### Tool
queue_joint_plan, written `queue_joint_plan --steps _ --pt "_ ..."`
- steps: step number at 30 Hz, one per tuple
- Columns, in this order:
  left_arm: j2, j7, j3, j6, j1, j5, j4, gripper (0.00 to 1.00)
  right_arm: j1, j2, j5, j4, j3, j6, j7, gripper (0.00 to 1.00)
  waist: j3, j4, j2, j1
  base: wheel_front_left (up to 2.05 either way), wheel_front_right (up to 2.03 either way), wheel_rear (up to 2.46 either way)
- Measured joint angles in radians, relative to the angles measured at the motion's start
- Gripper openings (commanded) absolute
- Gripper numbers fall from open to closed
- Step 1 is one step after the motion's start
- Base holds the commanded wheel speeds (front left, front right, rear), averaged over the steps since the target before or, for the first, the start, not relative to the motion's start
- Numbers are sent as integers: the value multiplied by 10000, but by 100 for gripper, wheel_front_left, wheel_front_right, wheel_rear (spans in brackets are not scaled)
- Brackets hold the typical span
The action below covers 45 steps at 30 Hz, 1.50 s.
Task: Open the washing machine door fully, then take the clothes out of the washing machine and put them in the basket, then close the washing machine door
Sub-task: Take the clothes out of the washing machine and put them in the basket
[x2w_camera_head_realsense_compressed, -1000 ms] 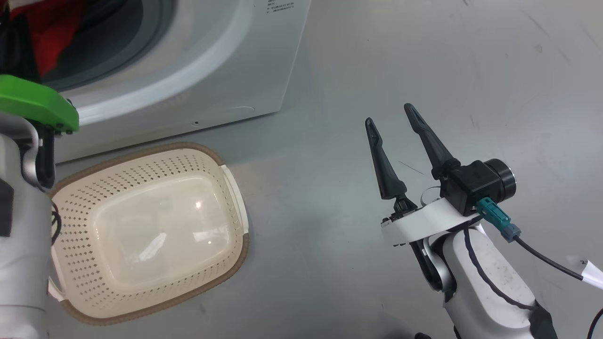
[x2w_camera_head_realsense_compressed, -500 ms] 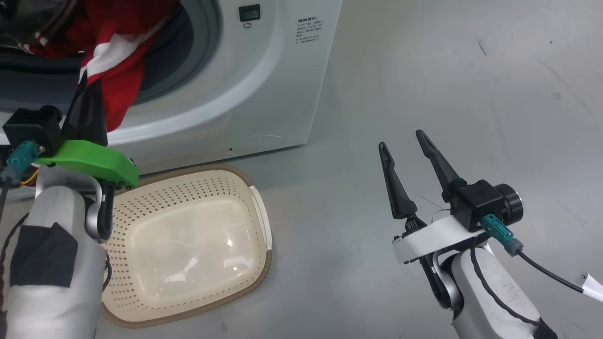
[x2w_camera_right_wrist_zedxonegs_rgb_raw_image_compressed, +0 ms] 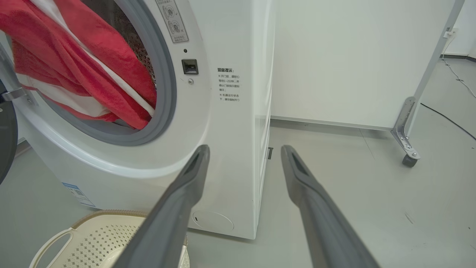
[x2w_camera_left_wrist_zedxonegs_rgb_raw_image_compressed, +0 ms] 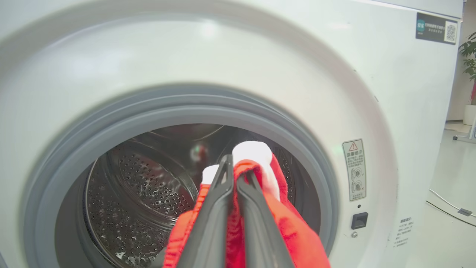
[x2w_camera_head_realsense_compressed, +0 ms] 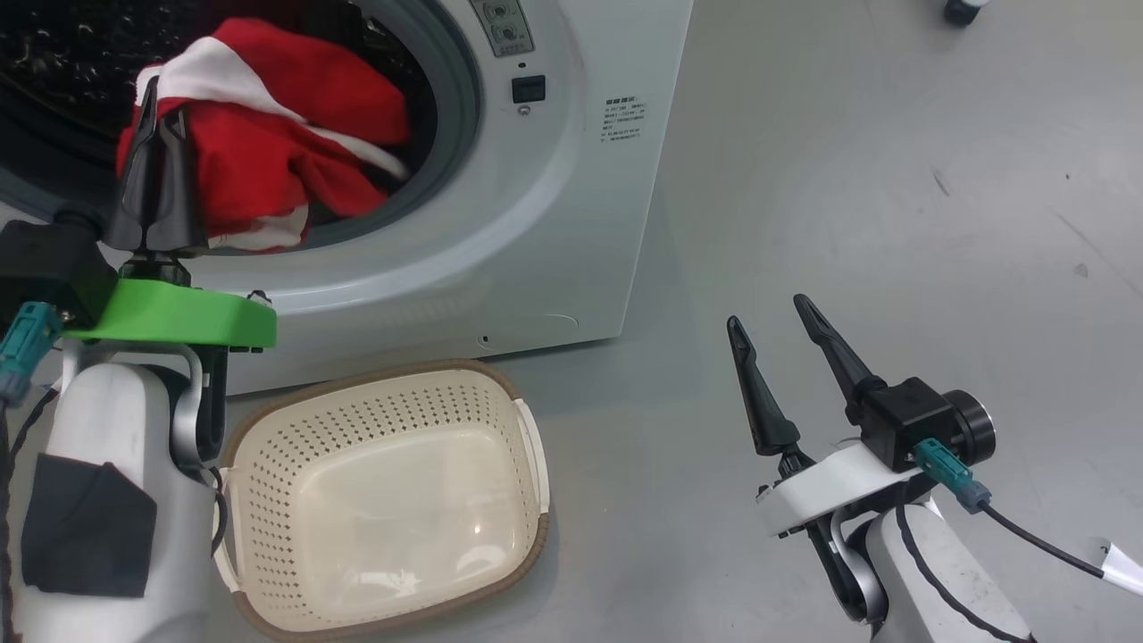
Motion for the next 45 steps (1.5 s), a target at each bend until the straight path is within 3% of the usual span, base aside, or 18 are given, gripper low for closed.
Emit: queue_joint_plan --steps 11,20,32,45 --pt "-240 -4 125 228 1046 205 -2119 0 485 -65 -58 123 -163 180 0 100 -852 297 0 0 0 0 0" --pt "-297 -2 44 336 2612 203 -2399 0 747 -63 -88 182 -151 270 0 100 -1326 390 0 0 0 0 0" --pt "-454 288 -316 437 4773 -221 -796 0 728 -54 -236 -198 -136 355 0 100 -910 204 0 0 0 0 0" --pt "-483 366 -96 420 4271 -669 792 0 388 -33 -500 -880 -151 336 0 100 324 -313 0 1 0 0 0"
